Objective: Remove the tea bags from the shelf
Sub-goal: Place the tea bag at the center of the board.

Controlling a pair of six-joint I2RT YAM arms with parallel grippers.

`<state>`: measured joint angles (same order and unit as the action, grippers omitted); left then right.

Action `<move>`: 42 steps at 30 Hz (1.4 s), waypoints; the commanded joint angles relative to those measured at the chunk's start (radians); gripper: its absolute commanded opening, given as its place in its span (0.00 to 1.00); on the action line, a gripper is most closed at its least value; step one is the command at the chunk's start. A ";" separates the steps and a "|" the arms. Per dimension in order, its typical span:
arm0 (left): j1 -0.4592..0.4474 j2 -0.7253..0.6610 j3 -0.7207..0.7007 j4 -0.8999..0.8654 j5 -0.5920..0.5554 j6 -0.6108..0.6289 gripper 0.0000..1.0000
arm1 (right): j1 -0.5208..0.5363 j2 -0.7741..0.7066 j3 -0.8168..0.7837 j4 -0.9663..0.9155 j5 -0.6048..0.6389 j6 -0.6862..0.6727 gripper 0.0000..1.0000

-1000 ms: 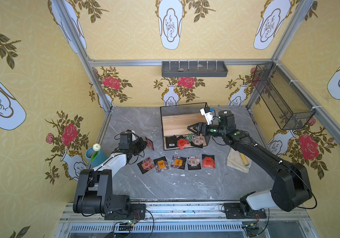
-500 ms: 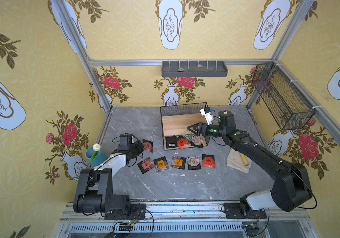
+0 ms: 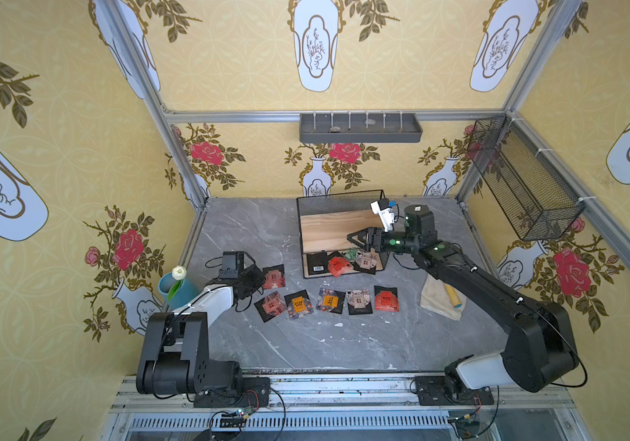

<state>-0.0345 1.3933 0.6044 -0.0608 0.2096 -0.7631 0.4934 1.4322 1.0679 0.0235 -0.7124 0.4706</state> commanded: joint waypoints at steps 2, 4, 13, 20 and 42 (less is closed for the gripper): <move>0.001 -0.021 -0.002 -0.026 -0.030 0.008 0.38 | 0.000 -0.006 0.006 0.018 -0.008 -0.007 0.77; 0.001 -0.032 -0.002 -0.031 -0.029 0.010 0.45 | 0.000 -0.008 0.004 0.015 -0.006 -0.009 0.77; -0.026 -0.076 0.013 -0.052 0.024 0.027 0.62 | 0.005 -0.025 -0.011 -0.021 0.031 -0.037 0.79; -0.107 -0.110 0.058 -0.105 0.020 0.045 0.69 | 0.053 -0.060 -0.027 -0.134 0.170 -0.176 0.80; -0.266 -0.355 0.028 -0.234 0.061 0.039 0.73 | 0.275 -0.131 -0.170 -0.190 0.603 -0.432 0.81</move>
<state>-0.2962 1.0515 0.6456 -0.2787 0.2523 -0.7158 0.7563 1.2892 0.8928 -0.1589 -0.1944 0.0525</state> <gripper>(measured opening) 0.726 0.810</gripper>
